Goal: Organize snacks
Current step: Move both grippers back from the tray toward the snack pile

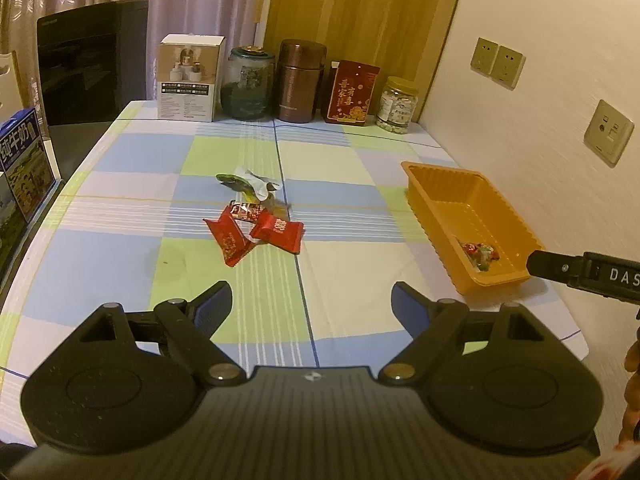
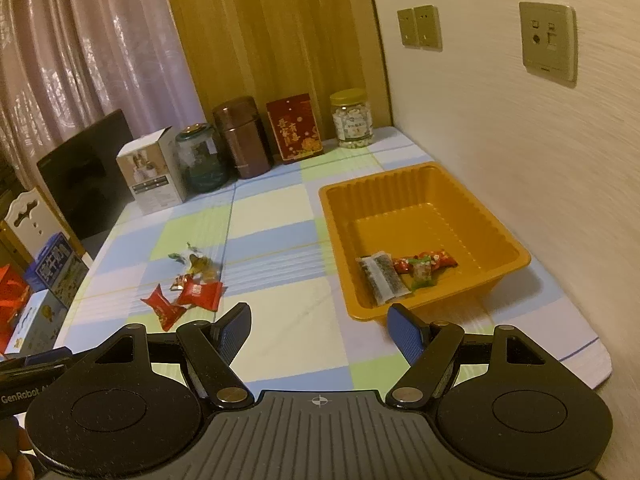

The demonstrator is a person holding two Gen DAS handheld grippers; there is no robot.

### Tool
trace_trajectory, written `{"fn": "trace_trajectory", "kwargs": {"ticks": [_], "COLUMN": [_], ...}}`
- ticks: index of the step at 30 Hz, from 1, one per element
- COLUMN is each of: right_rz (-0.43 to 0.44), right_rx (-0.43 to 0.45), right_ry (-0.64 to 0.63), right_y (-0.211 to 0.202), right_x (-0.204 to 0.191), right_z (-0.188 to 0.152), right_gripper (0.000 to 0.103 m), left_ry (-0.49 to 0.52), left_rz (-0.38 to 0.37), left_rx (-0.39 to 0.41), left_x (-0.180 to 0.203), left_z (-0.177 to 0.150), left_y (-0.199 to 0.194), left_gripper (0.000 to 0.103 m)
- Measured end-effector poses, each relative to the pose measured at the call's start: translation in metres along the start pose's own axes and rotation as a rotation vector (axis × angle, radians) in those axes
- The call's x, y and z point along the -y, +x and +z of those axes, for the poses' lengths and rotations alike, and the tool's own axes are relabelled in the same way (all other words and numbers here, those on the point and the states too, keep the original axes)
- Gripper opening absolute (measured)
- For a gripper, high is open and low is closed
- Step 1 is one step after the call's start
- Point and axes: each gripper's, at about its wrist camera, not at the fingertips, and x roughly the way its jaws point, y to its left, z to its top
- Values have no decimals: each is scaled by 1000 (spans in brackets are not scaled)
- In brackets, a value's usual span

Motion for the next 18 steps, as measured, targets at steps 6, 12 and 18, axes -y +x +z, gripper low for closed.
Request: {"fn": "trace_trajectory", "kwargs": {"ticks": [6,12,18], "right_rz": [21,56,104], "right_rx": [-10,-23,-39], "right_ry": [-27,-84,-167], "right_y": [13,35,68], "right_x": [-8,-24,-45], "right_z": [3,3,6], "right_gripper": [75,75,75], "left_ry": [-14,-38,-53], "left_rz": [23,52,80], "left_rx": [-5,-16,-38], "left_x": [-13,-33,-54], "left_z": [3,8,15], "left_y": [7,21,45], "left_gripper": [85,85,85]}}
